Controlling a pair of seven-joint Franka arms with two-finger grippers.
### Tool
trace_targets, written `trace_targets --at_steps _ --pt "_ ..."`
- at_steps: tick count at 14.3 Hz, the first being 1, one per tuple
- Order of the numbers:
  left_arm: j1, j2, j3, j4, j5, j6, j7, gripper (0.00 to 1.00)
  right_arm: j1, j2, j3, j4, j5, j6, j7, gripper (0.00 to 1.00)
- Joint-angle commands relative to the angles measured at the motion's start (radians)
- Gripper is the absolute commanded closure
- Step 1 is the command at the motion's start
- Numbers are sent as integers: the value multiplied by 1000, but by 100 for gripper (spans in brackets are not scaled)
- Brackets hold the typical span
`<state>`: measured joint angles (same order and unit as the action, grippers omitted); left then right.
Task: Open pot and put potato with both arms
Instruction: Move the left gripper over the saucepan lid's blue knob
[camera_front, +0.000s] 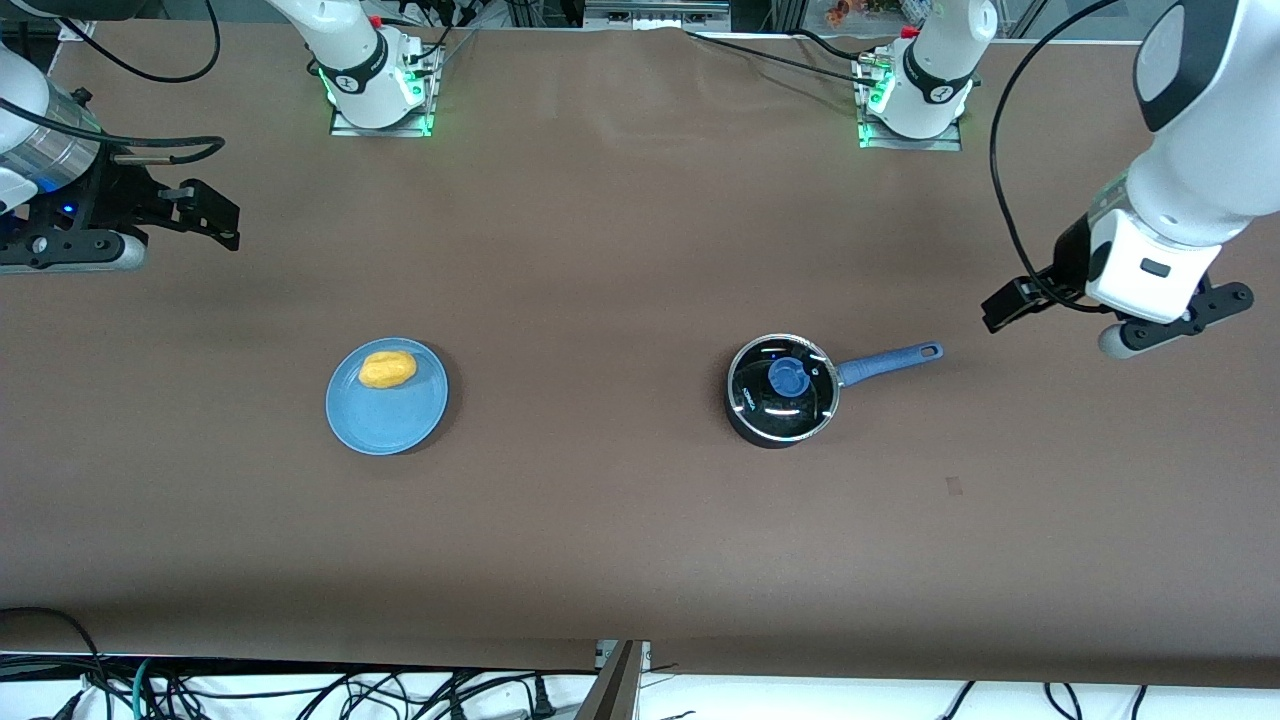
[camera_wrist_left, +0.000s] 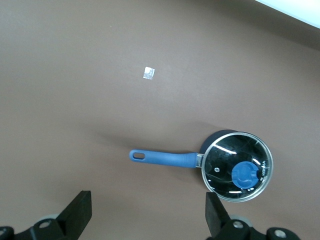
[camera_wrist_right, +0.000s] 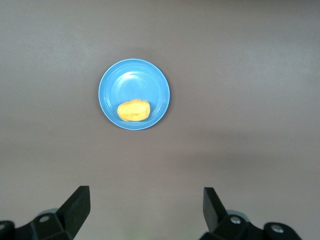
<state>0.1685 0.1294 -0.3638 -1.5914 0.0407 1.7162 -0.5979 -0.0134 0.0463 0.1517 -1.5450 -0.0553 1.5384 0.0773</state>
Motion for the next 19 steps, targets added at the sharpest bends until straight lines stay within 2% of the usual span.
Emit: trace_targets --at_steps 1,5,13,15,19 --pt "-4 15 -15 27 21 -3 -48 0 -14 -8 11 -6 -6 -6 1 0" --pt "-3 13 -44 19 21 39 -160 0 -13 -8 11 -6 -6 -6 3 0" --pt "-3 18 -76 13 21 55 -224 0 -14 -8 11 -6 -8 -6 3 0" --pt "-4 18 -93 -1 24 65 -294 0 -14 -8 9 -6 -6 -6 2 0" --pt "-6 30 -147 -35 88 100 -425 0 -16 -6 8 -6 -8 -4 1 0"
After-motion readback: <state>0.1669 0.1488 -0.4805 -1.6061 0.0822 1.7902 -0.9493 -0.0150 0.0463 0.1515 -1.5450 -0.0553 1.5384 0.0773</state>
